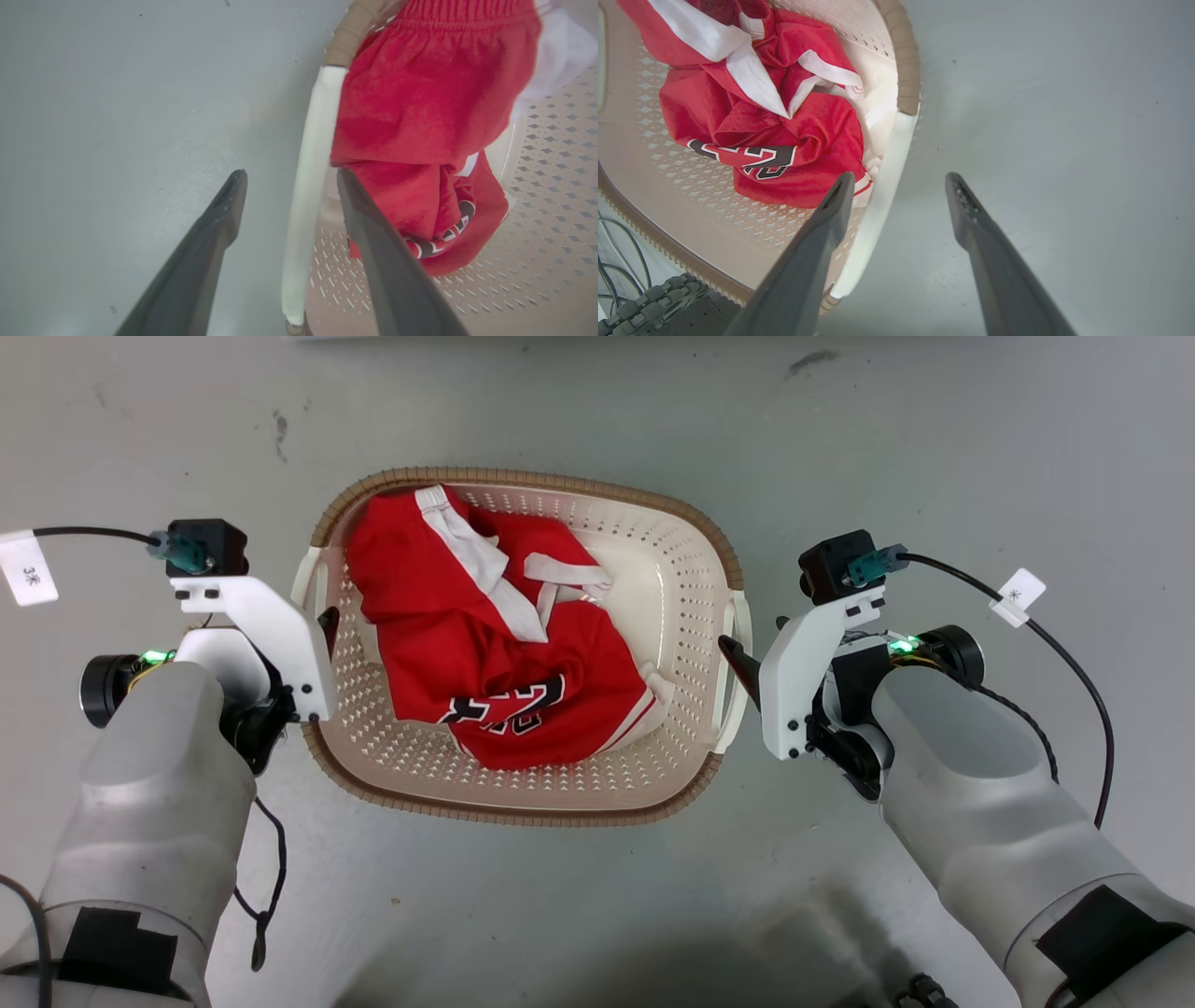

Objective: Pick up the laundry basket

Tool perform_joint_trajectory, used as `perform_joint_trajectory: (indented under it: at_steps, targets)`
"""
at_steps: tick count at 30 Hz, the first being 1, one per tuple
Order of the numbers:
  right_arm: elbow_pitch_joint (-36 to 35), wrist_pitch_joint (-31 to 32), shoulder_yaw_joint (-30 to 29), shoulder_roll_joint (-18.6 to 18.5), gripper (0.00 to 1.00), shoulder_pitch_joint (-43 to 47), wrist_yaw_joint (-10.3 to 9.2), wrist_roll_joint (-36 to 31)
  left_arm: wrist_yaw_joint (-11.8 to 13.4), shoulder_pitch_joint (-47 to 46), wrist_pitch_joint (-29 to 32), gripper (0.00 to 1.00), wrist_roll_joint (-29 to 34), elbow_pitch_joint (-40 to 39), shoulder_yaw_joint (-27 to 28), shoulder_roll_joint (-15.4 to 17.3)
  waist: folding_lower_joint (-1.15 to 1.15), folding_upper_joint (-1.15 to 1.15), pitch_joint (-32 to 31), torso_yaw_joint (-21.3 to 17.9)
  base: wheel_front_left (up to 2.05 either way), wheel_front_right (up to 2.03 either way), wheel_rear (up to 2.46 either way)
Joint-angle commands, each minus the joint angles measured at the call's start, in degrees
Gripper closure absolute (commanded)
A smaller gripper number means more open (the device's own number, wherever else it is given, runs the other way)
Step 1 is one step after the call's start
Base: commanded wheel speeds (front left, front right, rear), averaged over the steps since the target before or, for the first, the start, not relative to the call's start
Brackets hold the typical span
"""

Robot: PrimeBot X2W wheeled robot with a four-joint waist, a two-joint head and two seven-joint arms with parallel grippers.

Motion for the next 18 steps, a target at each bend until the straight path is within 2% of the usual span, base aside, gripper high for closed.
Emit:
perform_joint_trajectory:
  at_steps: [1,13,14,15,16,17,18]
  targets:
    - [0.2,0.2,0.3,0.1,0.0,-0.8,-0.02,0.6,-0.1,-1.0,-0.1,0.0,-0.3,0.2,-0.4,-0.2,-0.01,0.0,0.6,0.1,0.0,0.0,0.0]
    - [0.0,1.7,4.5,0.1,0.0,-2.4,-0.02,6.3,-0.1,-3.8,0.1,0.0,-1.4,2.7,-2.6,-1.0,-0.01,0.0,3.8,0.3,0.0,0.0,0.0]
    - [0.1,1.8,4.7,0.1,0.07,-2.4,-0.02,6.9,-0.1,-3.9,0.3,0.07,-1.7,3.0,-2.7,-1.0,-0.01,0.0,4.0,0.3,0.0,0.0,0.0]
    - [0.0,2.3,5.1,0.1,0.63,-2.4,-0.02,7.4,-0.1,-4.0,0.3,0.68,-1.8,3.1,-2.8,-1.1,-0.01,0.0,4.1,0.3,0.0,0.0,0.0]
    - [-0.2,2.5,5.4,0.1,0.86,-2.4,-0.02,8.0,-0.1,-4.1,0.0,1.0,-2.0,3.2,-2.8,-1.1,-0.01,0.0,4.3,0.3,0.0,0.0,0.0]
    - [-0.2,2.6,5.7,0.1,1.0,-2.5,-0.02,8.5,-0.1,-4.1,0.3,1.0,-2.4,3.4,-2.9,-1.3,-0.01,0.0,4.3,0.3,0.0,0.0,0.0]
    - [-0.1,2.8,6.2,0.1,1.0,-2.7,-0.02,8.8,-0.1,-4.1,0.4,1.0,-2.5,3.4,-3.0,-1.4,-0.01,0.0,4.4,0.3,0.0,0.0,0.0]
